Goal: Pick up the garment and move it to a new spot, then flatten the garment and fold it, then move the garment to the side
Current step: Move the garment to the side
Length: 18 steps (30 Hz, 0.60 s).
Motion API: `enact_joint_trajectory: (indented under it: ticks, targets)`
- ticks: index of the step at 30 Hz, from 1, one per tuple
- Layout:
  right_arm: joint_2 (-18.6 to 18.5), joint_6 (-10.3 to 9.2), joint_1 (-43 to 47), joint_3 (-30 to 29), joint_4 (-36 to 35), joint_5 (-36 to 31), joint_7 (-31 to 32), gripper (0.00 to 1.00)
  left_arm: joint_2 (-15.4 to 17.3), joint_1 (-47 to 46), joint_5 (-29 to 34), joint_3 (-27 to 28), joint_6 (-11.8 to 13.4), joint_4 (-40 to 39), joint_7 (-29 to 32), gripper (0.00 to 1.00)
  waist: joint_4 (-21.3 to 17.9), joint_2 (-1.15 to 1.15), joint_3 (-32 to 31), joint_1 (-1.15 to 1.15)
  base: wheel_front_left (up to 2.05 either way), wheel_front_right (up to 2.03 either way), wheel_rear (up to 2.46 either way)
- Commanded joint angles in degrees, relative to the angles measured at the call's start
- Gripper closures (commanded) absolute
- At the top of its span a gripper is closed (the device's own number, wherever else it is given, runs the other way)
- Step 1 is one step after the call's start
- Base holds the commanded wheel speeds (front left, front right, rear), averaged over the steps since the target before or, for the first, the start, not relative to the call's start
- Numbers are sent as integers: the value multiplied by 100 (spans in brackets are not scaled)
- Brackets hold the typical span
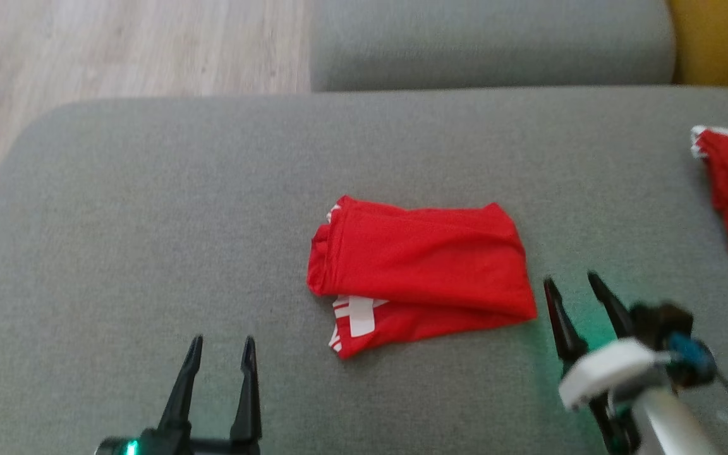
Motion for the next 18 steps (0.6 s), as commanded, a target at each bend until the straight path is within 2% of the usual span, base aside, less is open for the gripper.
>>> enact_joint_trajectory:
  ticks: [1,9,10,11,12,14,18]
  targets:
    - [15,18,-287,142,-87,109,16,0,-34,-293,59,128,38,-200,-29,0,18,0,89,-1,0,0,0]
    - [267,18,-1157,545,873,1101,862,0,-34,-488,34,-20,126,-199,-29,0,56,0,375,-1,0,0,0]
    - [279,18,-1214,639,988,1201,977,28,-34,-516,30,-45,136,-195,-29,0,63,0,400,-1,0,0,0]
    - [283,18,-1262,735,1057,1292,1022,93,-34,-544,24,-66,144,-191,-29,0,68,0,424,-1,0,0,0]
    - [268,18,-1305,830,1073,1366,982,100,-34,-572,17,-81,151,-187,-29,0,69,0,449,-1,0,0,0]
    - [177,18,-1378,975,1029,1461,768,100,-34,-625,-44,-79,137,-248,-29,0,32,0,506,-1,0,0,0]
    - [-287,18,-1603,1151,898,1012,262,100,-34,-696,-243,97,237,-723,-29,0,-191,0,682,-1,0,0,0]
